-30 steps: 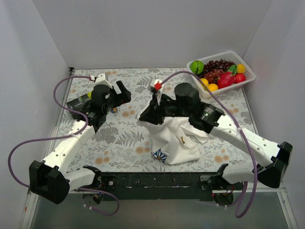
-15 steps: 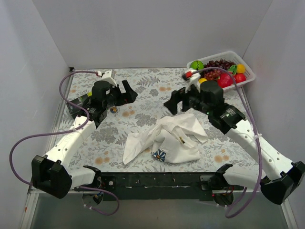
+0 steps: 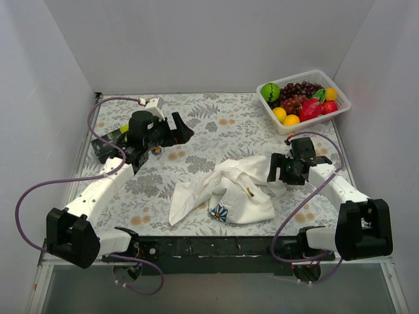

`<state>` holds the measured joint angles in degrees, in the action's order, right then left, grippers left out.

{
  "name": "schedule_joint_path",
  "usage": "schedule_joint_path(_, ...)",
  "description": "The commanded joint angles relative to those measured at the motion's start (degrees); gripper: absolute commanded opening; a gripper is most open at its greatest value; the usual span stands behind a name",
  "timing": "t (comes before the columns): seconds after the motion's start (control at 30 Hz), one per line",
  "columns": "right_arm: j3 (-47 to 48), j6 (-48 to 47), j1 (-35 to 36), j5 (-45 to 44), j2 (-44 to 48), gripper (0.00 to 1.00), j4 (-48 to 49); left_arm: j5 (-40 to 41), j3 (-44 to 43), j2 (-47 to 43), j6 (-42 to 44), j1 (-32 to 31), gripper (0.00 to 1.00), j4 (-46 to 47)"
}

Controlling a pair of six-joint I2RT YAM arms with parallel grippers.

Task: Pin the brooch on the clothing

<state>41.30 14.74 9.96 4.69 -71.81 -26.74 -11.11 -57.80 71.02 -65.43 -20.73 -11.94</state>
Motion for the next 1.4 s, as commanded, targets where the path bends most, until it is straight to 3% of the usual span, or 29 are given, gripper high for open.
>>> schedule_joint_path(0.0, -1.0, 0.6, -1.2, 0.7, -2.8, 0.88, 1.3, -1.5, 1.2, -1.1, 0.0, 0.0, 0.98, 1.0)
schedule_joint_path(0.07, -1.2, 0.7, -1.1, 1.3, -5.4, 0.85, 1.5, -1.5, 1.5, -1.3, -0.2, 0.0, 0.98, 1.2)
schedule_joint_path(0.17, -2.1, 0.5, -1.2, 3.8, -8.2, 0.69, 2.7, -1.2, 2.0, -1.7, -0.2, 0.0, 0.98, 1.3)
schedule_joint_path(0.2, -2.7, 0.5, -1.2, 5.4, -8.7, 0.52, 3.2, -1.0, 2.0, -1.7, -0.2, 0.0, 0.98, 1.3)
schedule_joint_path(0.27, -2.7, 0.5, -1.1, 6.7, -9.2, 0.31, 3.8, -0.9, 2.1, -1.8, -0.3, 0.0, 0.98, 1.3)
schedule_joint_path(0.3, -2.4, 0.5, -1.1, 7.4, -9.3, 0.1, 3.8, -0.8, 1.9, -1.9, -0.2, 0.0, 0.98, 1.2)
schedule_joint_path(0.37, 0.5, 0.4, -1.2, 7.1, -7.7, 0.01, 2.8, -0.8, 1.6, -2.0, -0.1, 0.0, 0.98, 1.0)
schedule_joint_path(0.63, 23.8, 2.0, -0.7, 5.2, 3.9, 0.01, -2.8, 1.3, 0.6, -3.3, 0.1, 0.0, 0.98, -0.6)
schedule_joint_path(0.77, 39.2, 2.4, -0.2, 4.8, 4.9, 0.01, -3.8, 2.1, 0.4, -3.8, 0.2, 0.0, 0.98, -1.1)
schedule_joint_path(0.93, 47.5, 1.8, 3.4, 11.9, 4.5, 0.01, -0.5, 2.4, 0.6, -4.0, -0.2, 0.0, 0.98, -1.4)
schedule_joint_path(1.1, 46.4, -1.7, 21.6, 12.1, 2.2, 0.01, 2.6, 5.0, 0.6, -4.0, -0.7, 0.0, 0.98, -2.4)
schedule_joint_path(1.2, 41.1, -1.9, 32.1, 13.7, 0.1, 0.01, 5.9, 6.8, 0.2, -3.9, -1.2, 0.0, 0.98, -3.7)
schedule_joint_path(1.27, 36.1, -1.8, 36.3, 16.1, -2.0, 0.14, 7.9, 7.0, 0.4, -3.8, -1.6, 0.1, 0.98, -4.2)
schedule_joint_path(1.3, 34.8, -1.7, 39.2, 16.8, -2.8, 0.34, 8.5, 6.8, 0.4, -3.8, -1.8, 0.1, 0.98, -4.5)
schedule_joint_path(1.37, 32.1, -1.0, 40.6, 16.8, -3.6, 0.5, 10.2, 5.9, 0.6, -3.8, -2.1, 0.1, 0.98, -4.8)
